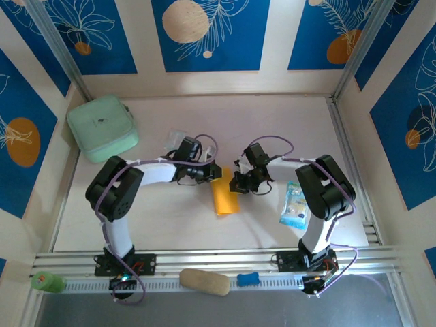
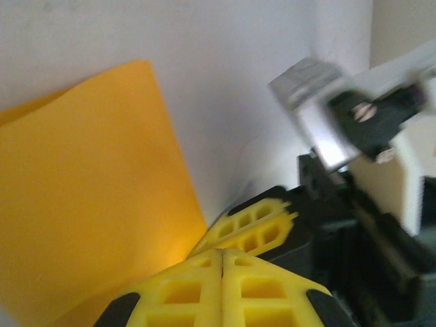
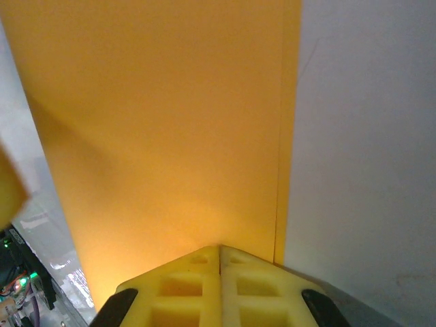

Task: Fold a paper plane with a square sheet of paper (pick it up from the middle)
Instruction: First fold the square sheet of paper in half at the center of the table.

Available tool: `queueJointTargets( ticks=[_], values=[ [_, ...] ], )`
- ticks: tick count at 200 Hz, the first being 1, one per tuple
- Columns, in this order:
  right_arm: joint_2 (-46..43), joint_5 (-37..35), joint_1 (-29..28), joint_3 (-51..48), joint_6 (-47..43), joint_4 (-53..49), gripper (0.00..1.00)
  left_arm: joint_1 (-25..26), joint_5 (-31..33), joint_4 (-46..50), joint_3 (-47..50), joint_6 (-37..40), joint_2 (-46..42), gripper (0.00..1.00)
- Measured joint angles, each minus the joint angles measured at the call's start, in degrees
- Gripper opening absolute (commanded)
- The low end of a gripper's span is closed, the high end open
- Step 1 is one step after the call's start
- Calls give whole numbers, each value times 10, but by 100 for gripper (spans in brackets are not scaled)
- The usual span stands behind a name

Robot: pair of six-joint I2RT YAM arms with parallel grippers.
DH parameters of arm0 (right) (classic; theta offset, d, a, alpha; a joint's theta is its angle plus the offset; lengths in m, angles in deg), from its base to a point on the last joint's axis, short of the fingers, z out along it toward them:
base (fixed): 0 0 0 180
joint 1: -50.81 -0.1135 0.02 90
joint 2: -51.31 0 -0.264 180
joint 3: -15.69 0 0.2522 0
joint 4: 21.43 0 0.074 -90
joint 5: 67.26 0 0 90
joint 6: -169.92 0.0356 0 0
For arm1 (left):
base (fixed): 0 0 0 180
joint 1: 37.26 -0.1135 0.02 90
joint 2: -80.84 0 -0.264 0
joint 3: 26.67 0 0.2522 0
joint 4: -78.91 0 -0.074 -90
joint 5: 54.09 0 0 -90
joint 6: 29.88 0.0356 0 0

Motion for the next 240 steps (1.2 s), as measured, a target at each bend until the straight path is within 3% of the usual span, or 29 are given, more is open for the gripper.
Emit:
queueJointTargets(
  ticks=[115, 240],
  values=[
    [-1, 7, 3, -9, 14, 13, 0, -28, 13, 4, 51, 56, 16, 0],
    [-4, 5, 3, -14, 19, 19, 0, -42, 27, 51, -25, 59, 38, 2]
  ],
)
